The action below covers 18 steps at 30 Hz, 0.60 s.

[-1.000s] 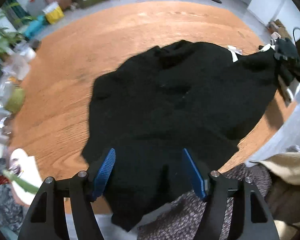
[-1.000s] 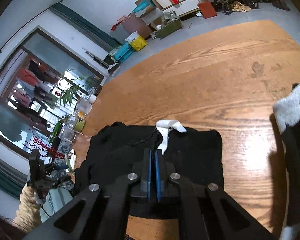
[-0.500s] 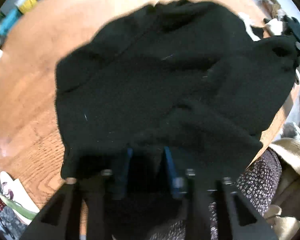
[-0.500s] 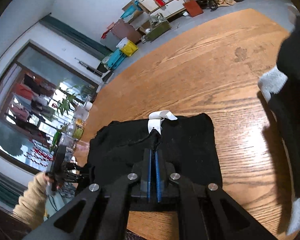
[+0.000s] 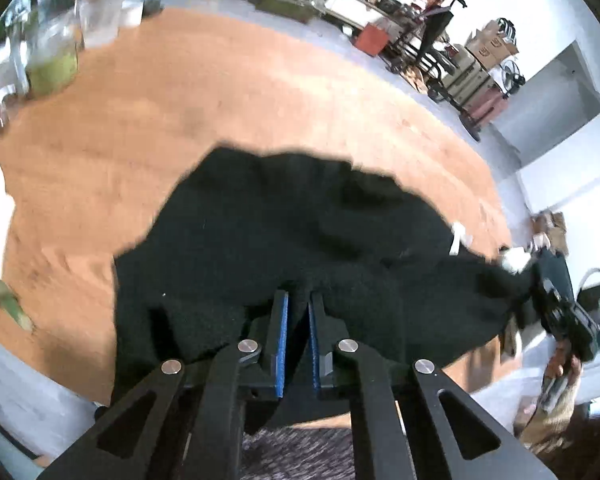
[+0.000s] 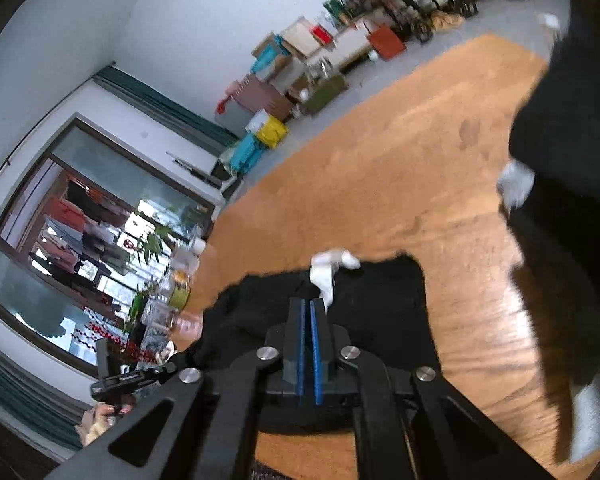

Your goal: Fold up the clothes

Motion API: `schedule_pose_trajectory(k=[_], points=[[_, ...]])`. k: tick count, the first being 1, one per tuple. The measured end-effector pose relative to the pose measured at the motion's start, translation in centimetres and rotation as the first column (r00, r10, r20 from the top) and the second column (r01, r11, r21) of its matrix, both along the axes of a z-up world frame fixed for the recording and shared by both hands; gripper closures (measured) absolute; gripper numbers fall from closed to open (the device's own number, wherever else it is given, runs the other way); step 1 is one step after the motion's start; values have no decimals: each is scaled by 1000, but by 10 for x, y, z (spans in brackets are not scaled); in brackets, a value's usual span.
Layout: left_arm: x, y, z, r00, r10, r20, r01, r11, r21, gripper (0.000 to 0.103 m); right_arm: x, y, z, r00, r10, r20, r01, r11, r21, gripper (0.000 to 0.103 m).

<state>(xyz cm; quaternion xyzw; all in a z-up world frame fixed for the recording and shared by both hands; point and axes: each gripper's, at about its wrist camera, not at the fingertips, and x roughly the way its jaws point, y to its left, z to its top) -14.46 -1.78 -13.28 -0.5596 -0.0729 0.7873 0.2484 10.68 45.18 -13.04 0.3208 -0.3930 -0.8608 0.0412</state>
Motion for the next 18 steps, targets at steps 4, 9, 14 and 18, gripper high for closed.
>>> schedule_pose_trajectory(k=[4, 9, 14, 18], points=[[-22, 38, 25, 998, -39, -59, 34, 996, -84, 100, -10, 8, 13, 1000, -9, -5, 9, 996, 91, 99], [-40, 59, -2, 998, -57, -7, 54, 980, -193, 100, -38, -3, -14, 985, 41, 167, -75, 977, 201, 71], [-43, 41, -26, 998, -7, 62, 19, 981, -195, 100, -71, -8, -46, 949, 126, 288, -195, 955, 226, 53], [-41, 25, -31, 995, 34, 97, -16, 984, -176, 100, -88, -13, -60, 912, 247, 327, -301, 946, 123, 43]])
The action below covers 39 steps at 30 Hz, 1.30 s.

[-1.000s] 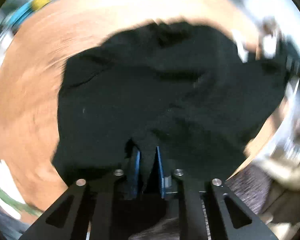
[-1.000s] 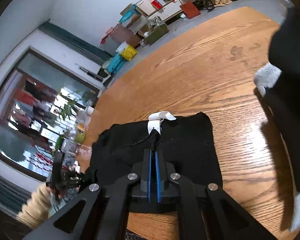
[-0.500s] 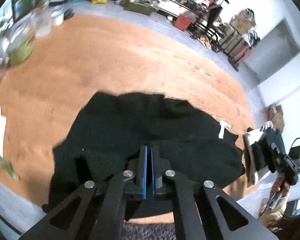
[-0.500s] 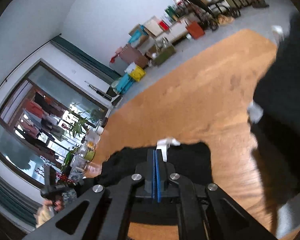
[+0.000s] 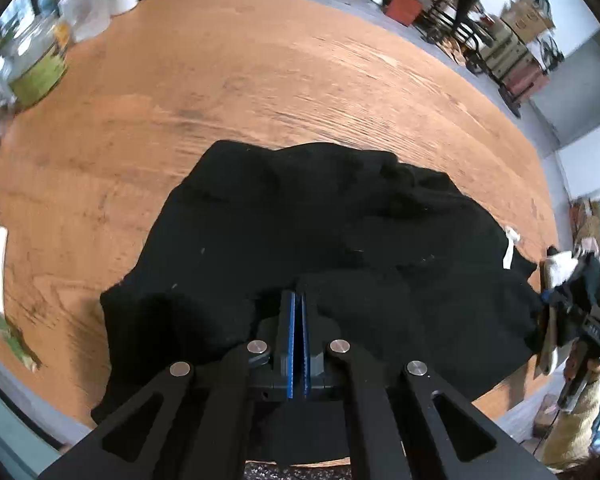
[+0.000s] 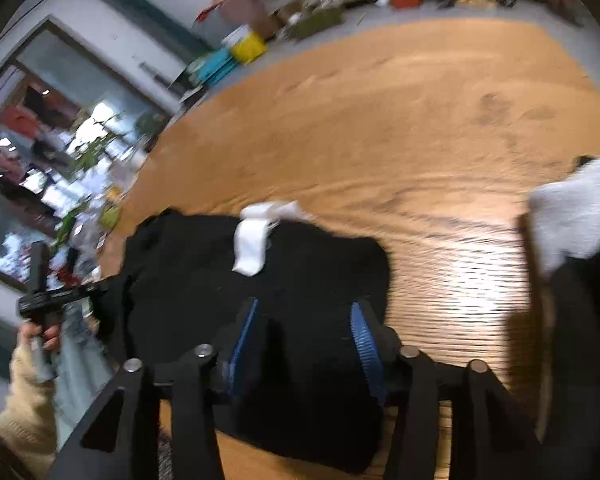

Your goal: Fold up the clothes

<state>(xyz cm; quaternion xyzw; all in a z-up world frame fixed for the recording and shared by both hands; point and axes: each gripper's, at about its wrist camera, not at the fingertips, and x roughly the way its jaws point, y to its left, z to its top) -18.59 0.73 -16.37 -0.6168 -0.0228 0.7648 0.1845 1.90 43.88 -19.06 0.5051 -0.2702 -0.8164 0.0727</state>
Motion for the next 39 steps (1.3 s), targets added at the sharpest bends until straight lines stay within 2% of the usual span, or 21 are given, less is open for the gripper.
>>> schedule_pose_trajectory(k=[1, 2, 3, 4, 6, 8, 10, 13, 15, 17, 18, 20, 22, 23, 24, 25, 30, 36, 38, 39], points=[[0, -2, -1, 1000, 9, 6, -9, 1000, 10, 100, -3, -5, -3, 999, 35, 16, -35, 999, 2, 37], [1, -3, 0, 1000, 17, 12, -17, 1000, 8, 100, -6, -11, -7, 997, 62, 39, -63, 998, 23, 37], [2, -3, 0, 1000, 24, 17, -24, 1000, 7, 100, -8, -17, -10, 994, 85, 62, -88, 995, 48, 48], [3, -4, 0, 999, 32, 23, -32, 999, 6, 100, -9, -22, -14, 992, 97, 81, -103, 992, 77, 72], [5, -1, 2, 999, 38, 35, -37, 999, -27, 100, -6, -27, -13, 993, 87, 82, -94, 991, 90, 90], [4, 4, 6, 998, 46, 51, -42, 997, -64, 100, -1, -30, 1, 997, 75, 29, -78, 989, 127, 96], [2, 8, 17, 998, 43, 46, -39, 996, -75, 100, 7, -31, 22, 996, 65, -62, -55, 986, 155, 102], [-2, 13, 38, 1000, 27, 10, -27, 997, -73, 100, 13, -29, 42, 989, 77, -125, -55, 984, 171, 102], [-3, 16, 43, 1000, 7, 7, -6, 996, -84, 100, 12, -25, 42, 988, 88, -125, -66, 983, 171, 99], [-2, 15, 38, 1000, 6, 17, -4, 995, -99, 100, 6, -15, 29, 992, 94, -81, -82, 987, 140, 68], [-2, 14, 35, 1000, 8, 26, -5, 994, -106, 100, 3, -10, 20, 995, 91, -52, -84, 989, 119, 47], [-4, 12, 26, 999, 17, 46, -12, 994, -107, 100, -2, 1, -1, 997, 78, 27, -81, 991, 109, 50], [-3, 6, 19, 997, 35, 63, -30, 996, -89, 100, -4, 4, -11, 994, 74, 76, -85, 985, 149, 49], [-2, 3, 15, 997, 44, 71, -38, 996, -80, 100, -4, 5, -14, 994, 74, 82, -86, 985, 152, 49], [0, 2, 15, 996, 48, 76, -42, 996, -78, 100, -4, 6, -17, 993, 73, 88, -86, 984, 156, 55], [1, 0, 14, 995, 52, 83, -46, 996, -76, 100, -3, 6, -20, 993, 76, 90, -90, 983, 160, 56], [5, 0, 8, 994, 54, 97, -47, 996, -74, 100, -3, -4, -24, 988, 115, 98, -131, 976, 173, 59], [8, -1, 3, 993, 54, 106, -46, 996, -75, 100, 2, 3, -30, 990, 87, 109, -102, 985, 140, 62], [11, -1, 1, 992, 62, 108, -54, 996, -71, 100, 5, 1, -29, 992, 78, 103, -95, 981, 169, 72], [11, -2, 2, 992, 68, 106, -61, 996, -69, 100, 7, -1, -27, 992, 75, 100, -93, 977, 191, 83]])
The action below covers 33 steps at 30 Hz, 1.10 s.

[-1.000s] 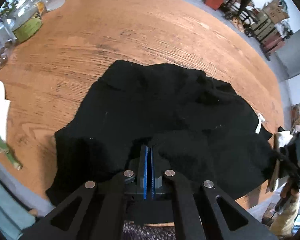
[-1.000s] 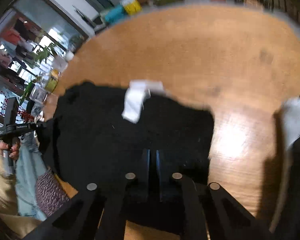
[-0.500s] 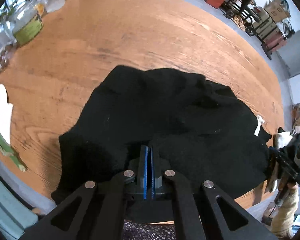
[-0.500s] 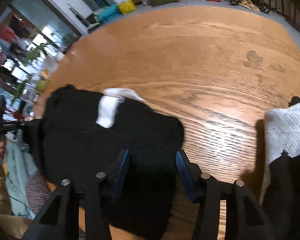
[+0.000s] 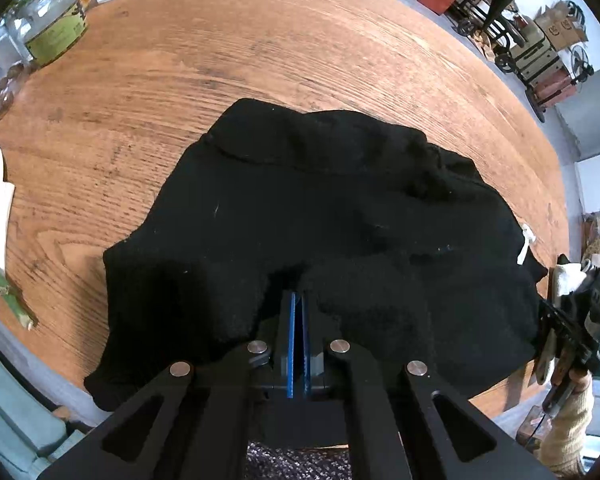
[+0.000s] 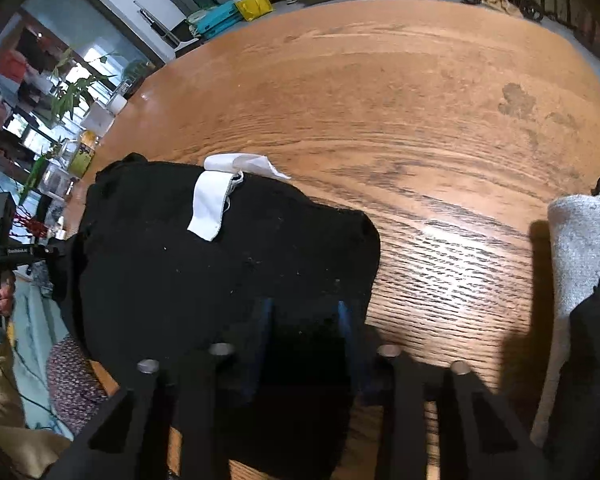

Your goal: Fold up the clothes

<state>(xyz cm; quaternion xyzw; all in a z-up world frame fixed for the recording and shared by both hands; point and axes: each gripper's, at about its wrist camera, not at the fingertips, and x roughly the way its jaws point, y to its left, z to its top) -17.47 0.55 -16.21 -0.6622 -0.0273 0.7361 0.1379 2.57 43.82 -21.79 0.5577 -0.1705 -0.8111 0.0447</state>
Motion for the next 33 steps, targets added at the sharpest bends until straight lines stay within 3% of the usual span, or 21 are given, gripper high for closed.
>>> schedule_pose_trajectory(k=[2, 6, 15, 18, 20, 22, 26, 28, 29, 30, 32, 33], points=[[3, -3, 5, 1000, 11, -9, -11, 1000, 16, 100, 4, -1, 10, 999, -14, -48, 14, 1000, 9, 93], [3, -2, 31, 998, 4, -55, -1, 999, 50, 100, 19, 9, 45, 984, -61, -170, 60, 998, -6, 94], [-34, 26, 96, 976, -37, -213, 55, 995, 80, 100, 27, 20, 95, 942, -112, -316, 115, 993, -8, 97], [-61, 43, 87, 977, -61, -206, 63, 998, 2, 100, 21, 25, 97, 937, -140, -321, 143, 990, -15, 97], [-79, 55, 65, 981, -68, -184, 53, 995, -88, 100, 8, 24, 82, 952, -146, -269, 149, 989, -9, 97], [-95, 67, 35, 981, -79, -176, 58, 991, -121, 100, -1, 26, 65, 965, -152, -214, 158, 987, 8, 97], [-100, 90, -3, 962, -136, -235, 92, 978, -190, 100, -8, 41, 29, 954, -260, -149, 261, 965, -11, 93], [-105, 84, -8, 973, -82, -218, 54, 990, -129, 100, -10, 43, 23, 947, -295, -124, 300, 953, 28, 73], [-108, 77, -8, 978, -45, -202, 28, 996, -89, 99, -9, 43, 27, 942, -310, -133, 314, 949, 11, 68], [-111, 63, -2, 984, 18, -178, -20, 1000, -13, 99, -8, 42, 32, 935, -325, -141, 327, 945, -7, 59], [-112, 33, 15, 980, 140, -144, -121, 983, 135, 92, 1, 35, 51, 923, -325, -204, 320, 946, -57, 50], [-106, 15, 30, 968, 190, -164, -159, 970, 185, 82, 7, 28, 62, 920, -308, -243, 302, 951, -64, 47]])
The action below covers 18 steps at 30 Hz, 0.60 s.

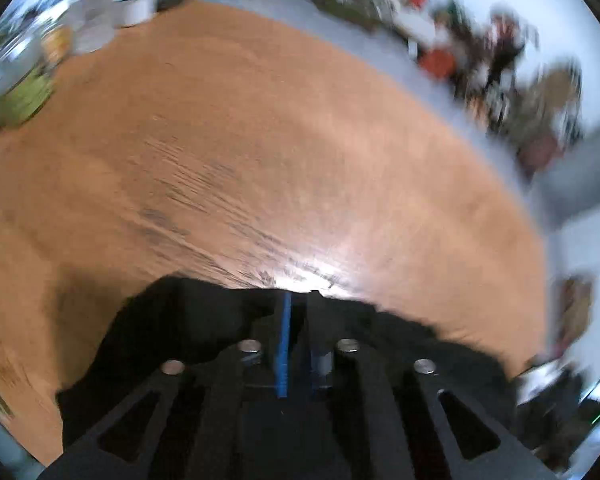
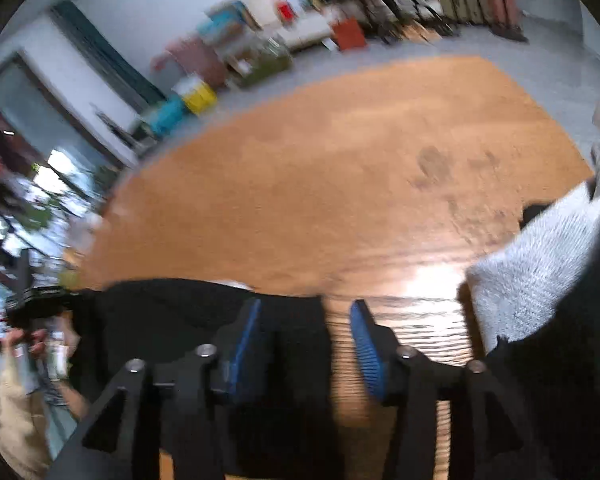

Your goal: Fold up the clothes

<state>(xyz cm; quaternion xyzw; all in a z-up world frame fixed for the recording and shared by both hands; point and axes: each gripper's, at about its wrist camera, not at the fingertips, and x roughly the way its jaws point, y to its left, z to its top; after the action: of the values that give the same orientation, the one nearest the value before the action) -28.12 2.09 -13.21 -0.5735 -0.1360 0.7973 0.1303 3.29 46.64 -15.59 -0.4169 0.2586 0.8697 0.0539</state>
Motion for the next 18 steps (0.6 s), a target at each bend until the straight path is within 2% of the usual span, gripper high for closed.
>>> schedule_pose_trajectory(k=[1, 2, 3, 4, 6, 9, 11, 13, 15, 18], points=[[6, -11, 11, 999, 28, -31, -27, 1000, 13, 65, 6, -8, 10, 999, 25, -38, -25, 1000, 6, 41], [19, -24, 22, 996, 57, -70, -56, 998, 13, 53, 11, -20, 19, 995, 70, -67, -69, 997, 14, 40], [32, -36, 33, 991, 85, -108, -84, 996, 14, 37, 15, -34, 24, 989, 120, -86, -119, 993, 17, 38], [40, -43, 38, 989, 89, -120, -89, 996, 10, 34, 17, -47, 25, 983, 162, -92, -162, 987, 7, 35], [64, -58, 39, 990, 104, -99, -104, 995, 10, 34, 20, -67, 11, 977, 200, -69, -206, 975, -81, 32], [97, -83, 23, 982, 186, -27, -182, 977, 116, 34, 28, -92, -16, 972, 234, -31, -235, 940, -249, 32], [120, -98, 2, 964, 260, 57, -266, 938, 223, 34, 37, -101, -36, 977, 213, -18, -207, 918, -337, 32], [132, -99, -18, 952, 275, 138, -304, 907, 291, 34, 44, -111, -56, 982, 191, -4, -175, 892, -416, 31], [144, -102, -39, 935, 271, 229, -340, 867, 364, 34, 48, -120, -64, 984, 176, 1, -157, 883, -442, 31], [155, -102, -55, 923, 268, 274, -360, 852, 379, 34, 50, -137, -62, 984, 178, -6, -163, 888, -430, 29]])
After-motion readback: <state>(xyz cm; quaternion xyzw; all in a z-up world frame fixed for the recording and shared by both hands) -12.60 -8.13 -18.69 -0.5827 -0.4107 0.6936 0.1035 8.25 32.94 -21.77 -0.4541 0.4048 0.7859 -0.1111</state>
